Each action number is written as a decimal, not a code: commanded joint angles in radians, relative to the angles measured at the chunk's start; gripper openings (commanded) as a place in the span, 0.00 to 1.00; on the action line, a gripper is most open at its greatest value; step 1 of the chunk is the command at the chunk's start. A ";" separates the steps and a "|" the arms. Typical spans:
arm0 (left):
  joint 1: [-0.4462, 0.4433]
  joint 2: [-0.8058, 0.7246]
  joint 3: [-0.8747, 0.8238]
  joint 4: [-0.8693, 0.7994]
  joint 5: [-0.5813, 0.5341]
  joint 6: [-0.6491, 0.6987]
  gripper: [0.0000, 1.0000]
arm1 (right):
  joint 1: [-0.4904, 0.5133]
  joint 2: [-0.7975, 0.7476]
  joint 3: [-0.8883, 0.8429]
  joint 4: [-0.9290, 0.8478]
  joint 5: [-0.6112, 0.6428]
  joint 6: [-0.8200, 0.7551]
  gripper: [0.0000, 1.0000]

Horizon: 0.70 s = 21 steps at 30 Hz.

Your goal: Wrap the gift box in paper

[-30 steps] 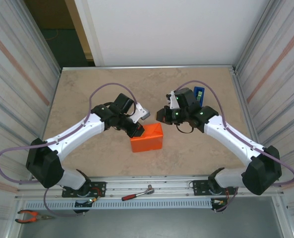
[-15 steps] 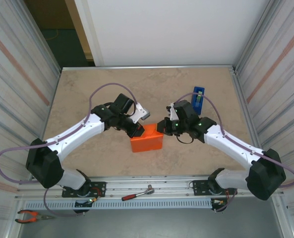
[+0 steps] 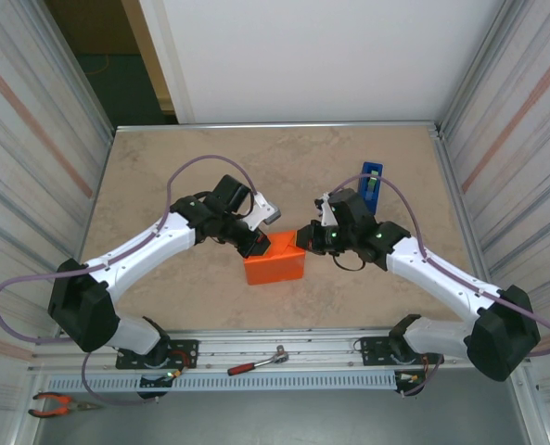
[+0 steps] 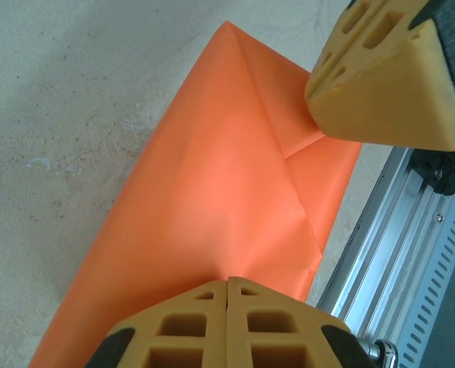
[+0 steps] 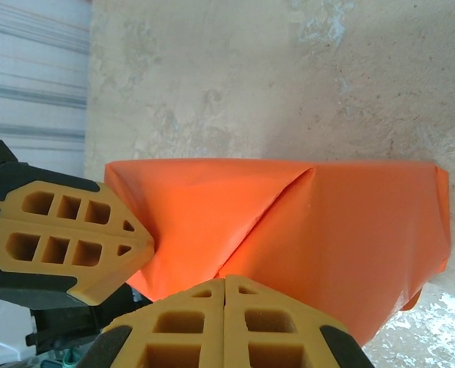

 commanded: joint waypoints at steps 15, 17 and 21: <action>-0.017 0.045 -0.059 -0.061 -0.043 0.015 0.00 | -0.133 -0.049 0.093 -0.111 -0.013 -0.059 0.00; -0.017 0.041 -0.063 -0.058 -0.048 0.014 0.00 | -0.218 -0.053 0.117 -0.127 -0.037 -0.071 0.02; -0.017 0.038 -0.066 -0.059 -0.056 0.014 0.00 | -0.394 -0.041 0.151 -0.142 -0.064 -0.094 0.25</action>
